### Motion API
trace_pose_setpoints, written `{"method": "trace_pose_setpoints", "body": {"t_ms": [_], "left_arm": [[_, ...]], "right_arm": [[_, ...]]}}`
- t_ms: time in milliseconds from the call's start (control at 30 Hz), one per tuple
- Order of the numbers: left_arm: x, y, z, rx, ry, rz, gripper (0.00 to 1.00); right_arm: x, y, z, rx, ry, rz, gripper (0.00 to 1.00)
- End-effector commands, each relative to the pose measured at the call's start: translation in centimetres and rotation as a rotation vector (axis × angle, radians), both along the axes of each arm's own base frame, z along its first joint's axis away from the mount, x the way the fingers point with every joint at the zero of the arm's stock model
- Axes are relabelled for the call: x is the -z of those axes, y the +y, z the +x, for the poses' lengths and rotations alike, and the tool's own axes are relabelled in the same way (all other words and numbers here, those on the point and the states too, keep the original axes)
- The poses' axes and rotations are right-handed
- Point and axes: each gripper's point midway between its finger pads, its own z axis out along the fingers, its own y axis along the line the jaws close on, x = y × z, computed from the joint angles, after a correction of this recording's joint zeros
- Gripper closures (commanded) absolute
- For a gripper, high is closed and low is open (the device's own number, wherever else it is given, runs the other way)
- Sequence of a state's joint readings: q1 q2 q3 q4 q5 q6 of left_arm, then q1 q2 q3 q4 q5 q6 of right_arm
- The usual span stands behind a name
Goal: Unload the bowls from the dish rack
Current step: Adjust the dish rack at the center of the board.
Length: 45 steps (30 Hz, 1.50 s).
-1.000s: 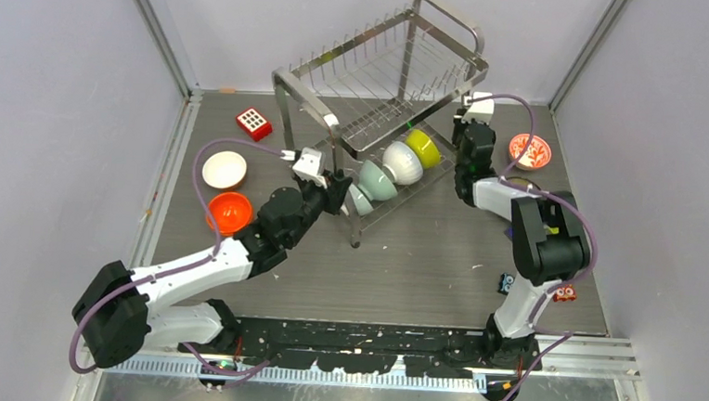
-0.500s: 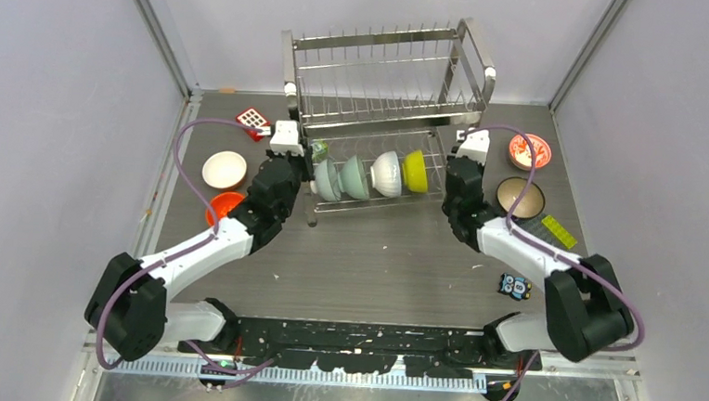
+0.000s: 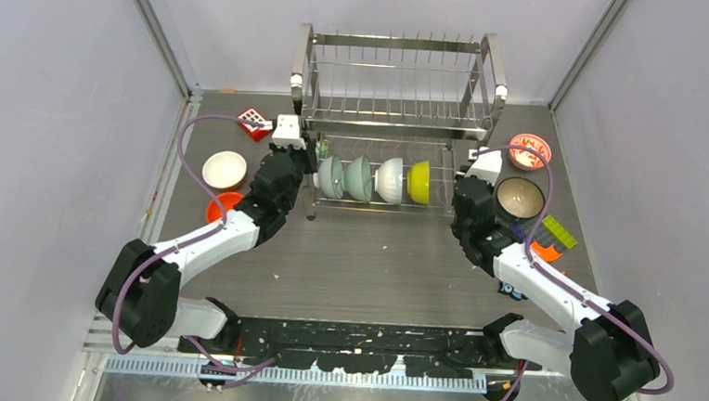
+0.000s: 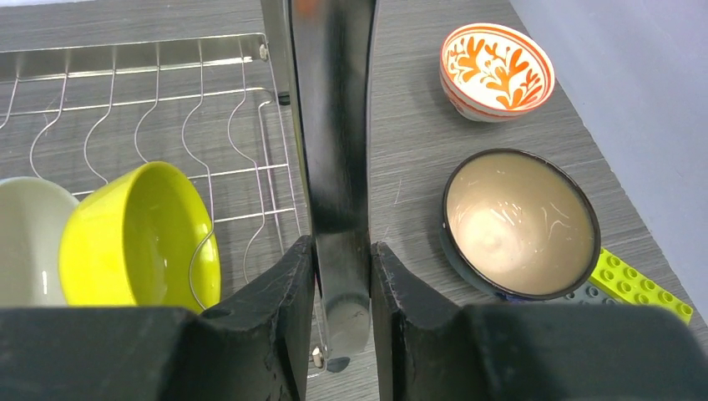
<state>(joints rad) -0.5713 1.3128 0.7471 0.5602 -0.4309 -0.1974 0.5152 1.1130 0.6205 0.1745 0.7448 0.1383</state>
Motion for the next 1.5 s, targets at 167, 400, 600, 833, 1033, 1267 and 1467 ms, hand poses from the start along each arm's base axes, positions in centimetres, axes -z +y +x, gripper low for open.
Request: {"method": "trace_pose_setpoints", "body": {"t_ms": [167, 400, 600, 833, 1033, 1267, 1467], "left_arm": [[0.7, -2.4, -0.4, 0.098, 0.026, -0.017, 1.00], [1.2, -1.0, -1.4, 0.067, 0.037, -0.004, 0.98], [0.6, -0.3, -2.0, 0.053, 0.031, 0.019, 0.91], [-0.7, 0.2, -3.0, 0.065, 0.022, 0.034, 0.55], [-1.3, 0.8, -4.2, 0.080, 0.023, 0.033, 0.34], [-1.3, 1.9, -6.6, 0.092, 0.065, 0.017, 0.18], [-1.3, 3.6, -9.3, 0.092, 0.090, 0.010, 0.00]], "right_arm": [[-3.8, 6.6, 2.1, -0.223, -0.103, 0.161, 0.93], [-3.3, 8.4, 2.3, -0.305, -0.078, 0.192, 0.91], [-3.7, 9.3, 2.4, -0.336, -0.064, 0.218, 0.86], [-6.2, 8.7, 1.2, -0.349, -0.092, 0.231, 0.63], [-7.6, 8.4, 0.2, -0.365, -0.094, 0.228, 0.41], [-8.8, 7.8, -1.5, -0.389, -0.091, 0.236, 0.26], [-9.7, 6.7, -3.6, -0.403, -0.080, 0.233, 0.15]]}}
